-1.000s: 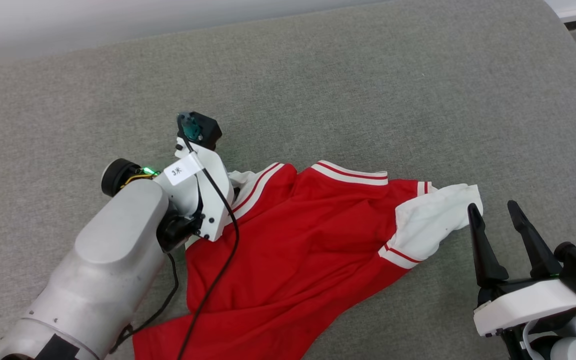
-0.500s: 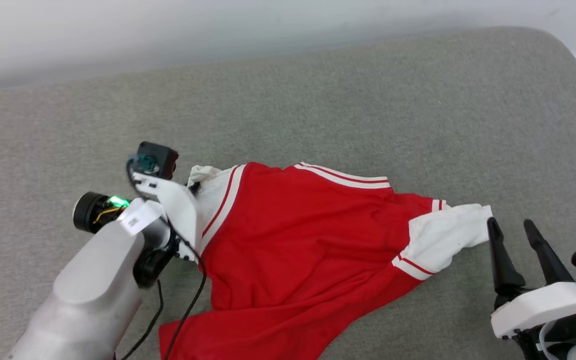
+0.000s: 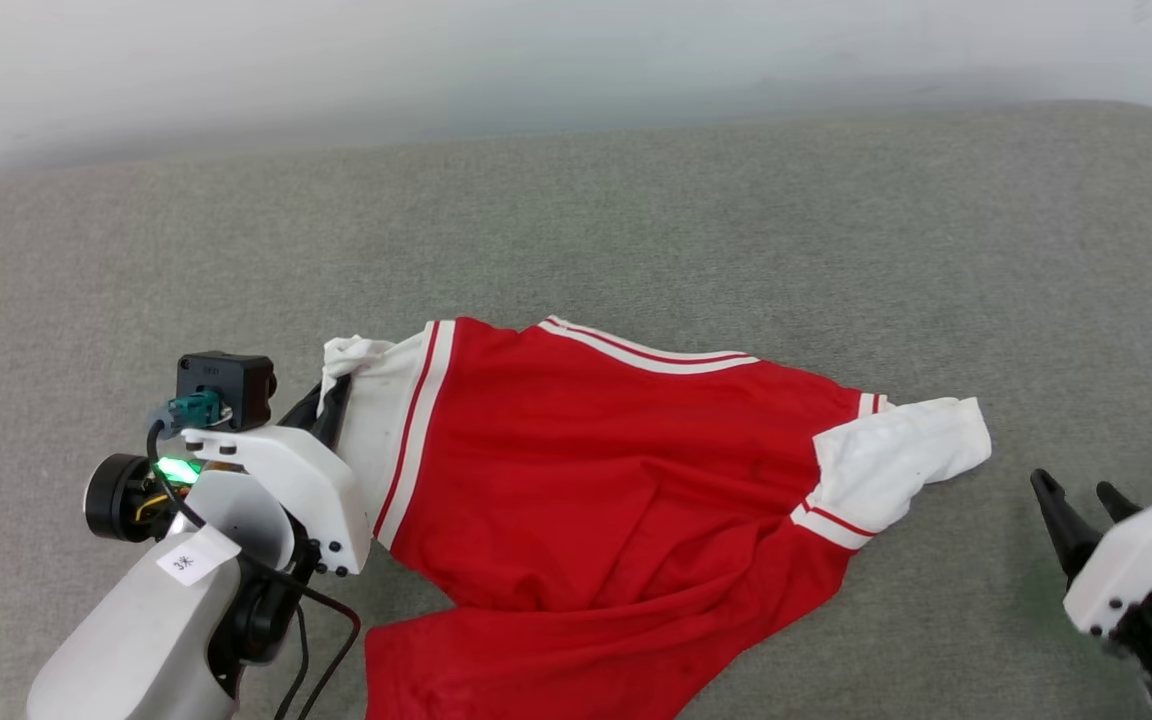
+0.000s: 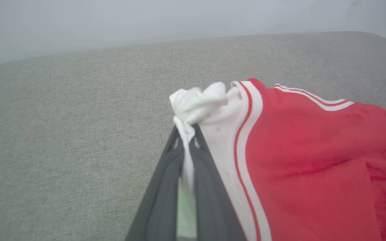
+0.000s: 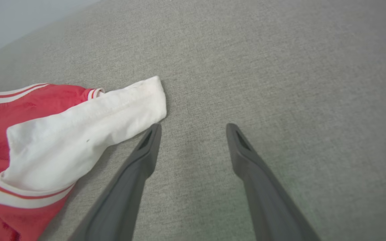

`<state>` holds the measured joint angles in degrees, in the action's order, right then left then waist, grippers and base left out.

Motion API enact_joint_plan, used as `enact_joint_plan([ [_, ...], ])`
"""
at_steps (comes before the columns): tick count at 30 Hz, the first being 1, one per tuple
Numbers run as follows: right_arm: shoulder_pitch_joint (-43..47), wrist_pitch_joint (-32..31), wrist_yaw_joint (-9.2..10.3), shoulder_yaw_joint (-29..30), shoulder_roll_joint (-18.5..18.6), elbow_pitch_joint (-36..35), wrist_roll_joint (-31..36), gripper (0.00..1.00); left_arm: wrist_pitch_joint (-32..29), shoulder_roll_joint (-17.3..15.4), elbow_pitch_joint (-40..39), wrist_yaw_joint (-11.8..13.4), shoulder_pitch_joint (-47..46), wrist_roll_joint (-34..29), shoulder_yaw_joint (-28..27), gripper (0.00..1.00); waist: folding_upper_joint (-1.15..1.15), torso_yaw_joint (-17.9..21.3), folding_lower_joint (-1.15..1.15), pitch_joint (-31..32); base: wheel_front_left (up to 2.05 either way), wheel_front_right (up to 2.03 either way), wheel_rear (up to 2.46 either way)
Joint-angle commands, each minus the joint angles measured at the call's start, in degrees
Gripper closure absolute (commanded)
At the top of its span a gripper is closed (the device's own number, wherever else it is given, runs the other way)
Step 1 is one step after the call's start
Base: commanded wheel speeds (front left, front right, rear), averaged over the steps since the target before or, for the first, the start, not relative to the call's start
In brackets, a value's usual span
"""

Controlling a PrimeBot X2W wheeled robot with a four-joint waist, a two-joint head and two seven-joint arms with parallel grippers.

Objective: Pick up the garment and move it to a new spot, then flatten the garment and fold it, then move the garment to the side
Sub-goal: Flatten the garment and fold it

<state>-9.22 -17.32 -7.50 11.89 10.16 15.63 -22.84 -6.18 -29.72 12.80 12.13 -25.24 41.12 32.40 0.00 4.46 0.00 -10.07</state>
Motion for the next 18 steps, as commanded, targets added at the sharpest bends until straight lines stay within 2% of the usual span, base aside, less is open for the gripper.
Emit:
enact_joint_plan([
  [1,-3.4,-4.0,0.02,-1.0,1.9,2.3,-0.9,0.0,-0.7,-0.8,-3.2,1.2,1.3,-0.1,-0.1,1.0,0.0,-0.8,0.0,-0.7,0.0,0.0,0.0],
  [9,-11.9,-13.8,0.03,-5.9,6.4,8.1,-2.1,0.0,-2.5,-1.4,-9.2,2.5,0.5,-0.7,0.2,1.0,0.0,-2.8,0.0,-3.7,0.0,0.0,0.0],
  [14,-15.5,-14.7,0.02,-10.4,7.7,11.2,-3.3,0.0,-2.9,-1.1,-10.4,2.4,-0.6,-0.9,0.6,1.0,0.0,-3.8,0.0,-5.9,0.0,0.0,0.0],
  [18,-15.3,-20.4,0.02,-14.8,7.6,16.4,-5.4,0.0,-2.9,-0.9,-9.9,2.2,-1.0,-0.6,0.8,1.0,0.0,-4.3,0.0,-6.7,0.0,0.0,0.0],
])
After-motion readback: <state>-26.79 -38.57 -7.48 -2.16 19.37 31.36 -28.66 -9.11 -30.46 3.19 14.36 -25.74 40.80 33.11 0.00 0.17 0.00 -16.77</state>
